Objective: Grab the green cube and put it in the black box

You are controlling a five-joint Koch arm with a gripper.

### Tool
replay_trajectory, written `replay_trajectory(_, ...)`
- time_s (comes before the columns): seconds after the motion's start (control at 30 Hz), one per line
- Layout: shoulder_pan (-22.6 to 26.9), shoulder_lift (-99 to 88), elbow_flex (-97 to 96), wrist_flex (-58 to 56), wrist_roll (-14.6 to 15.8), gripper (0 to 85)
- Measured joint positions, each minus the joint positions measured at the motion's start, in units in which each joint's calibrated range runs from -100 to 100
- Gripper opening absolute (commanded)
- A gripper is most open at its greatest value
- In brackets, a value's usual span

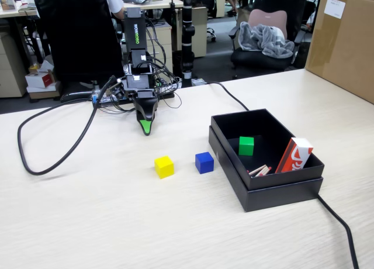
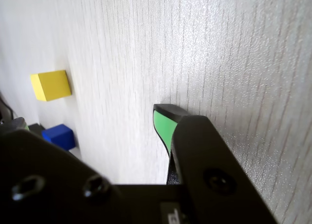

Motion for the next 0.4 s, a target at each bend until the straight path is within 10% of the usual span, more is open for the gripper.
replay_trajectory(0.4, 0.0, 0.0, 0.0, 0.0, 0.0, 49.7)
